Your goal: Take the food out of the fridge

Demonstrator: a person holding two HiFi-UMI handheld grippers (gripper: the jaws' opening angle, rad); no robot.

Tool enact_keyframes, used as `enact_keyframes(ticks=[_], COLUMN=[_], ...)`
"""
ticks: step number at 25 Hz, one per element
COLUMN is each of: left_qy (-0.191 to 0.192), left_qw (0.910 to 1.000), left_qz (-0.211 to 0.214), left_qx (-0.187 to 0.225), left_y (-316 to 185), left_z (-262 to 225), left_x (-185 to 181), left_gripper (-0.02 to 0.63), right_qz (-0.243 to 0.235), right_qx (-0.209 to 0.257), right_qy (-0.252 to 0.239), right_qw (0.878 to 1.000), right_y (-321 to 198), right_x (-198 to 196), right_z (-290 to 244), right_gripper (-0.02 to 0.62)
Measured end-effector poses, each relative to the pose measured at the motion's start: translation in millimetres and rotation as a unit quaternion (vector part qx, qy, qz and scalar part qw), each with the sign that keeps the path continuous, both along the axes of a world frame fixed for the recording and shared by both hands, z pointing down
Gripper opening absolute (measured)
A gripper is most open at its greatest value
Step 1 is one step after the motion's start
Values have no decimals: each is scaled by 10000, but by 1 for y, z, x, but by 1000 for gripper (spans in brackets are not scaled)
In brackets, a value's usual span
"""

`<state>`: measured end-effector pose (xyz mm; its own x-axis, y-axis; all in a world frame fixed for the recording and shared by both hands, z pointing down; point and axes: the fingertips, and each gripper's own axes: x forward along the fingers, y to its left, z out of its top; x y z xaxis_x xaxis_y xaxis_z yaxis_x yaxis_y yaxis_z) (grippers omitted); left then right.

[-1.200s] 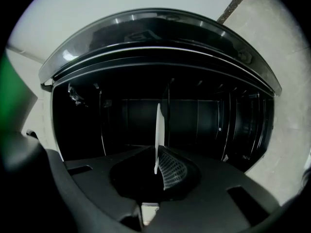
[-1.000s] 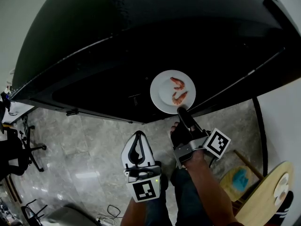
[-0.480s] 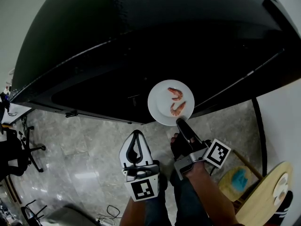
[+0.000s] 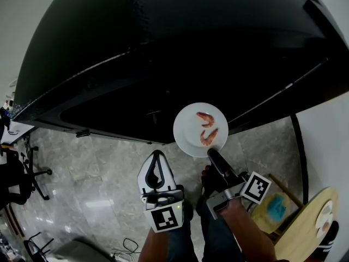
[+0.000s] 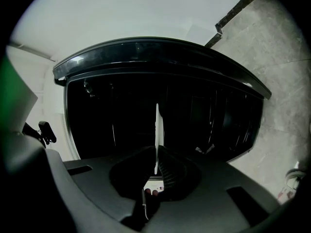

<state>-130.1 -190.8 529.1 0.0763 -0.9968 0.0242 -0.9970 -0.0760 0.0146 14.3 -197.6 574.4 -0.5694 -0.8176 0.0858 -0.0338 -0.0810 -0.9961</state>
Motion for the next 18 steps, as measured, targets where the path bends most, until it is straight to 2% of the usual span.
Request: enact_keyframes(ticks=[18], left_qy=[-52], left_qw=[10000], left_qz=[-36], left_qx=[-28], left_y=[0], left_z=[2], left_x=[-1], left_gripper=[14], right_qz=[-10], right_qx=[-146], right_qy=[-75], right_qw=[9999], right_y=[25], right_x=[15], right_z=[0], right_gripper=[32])
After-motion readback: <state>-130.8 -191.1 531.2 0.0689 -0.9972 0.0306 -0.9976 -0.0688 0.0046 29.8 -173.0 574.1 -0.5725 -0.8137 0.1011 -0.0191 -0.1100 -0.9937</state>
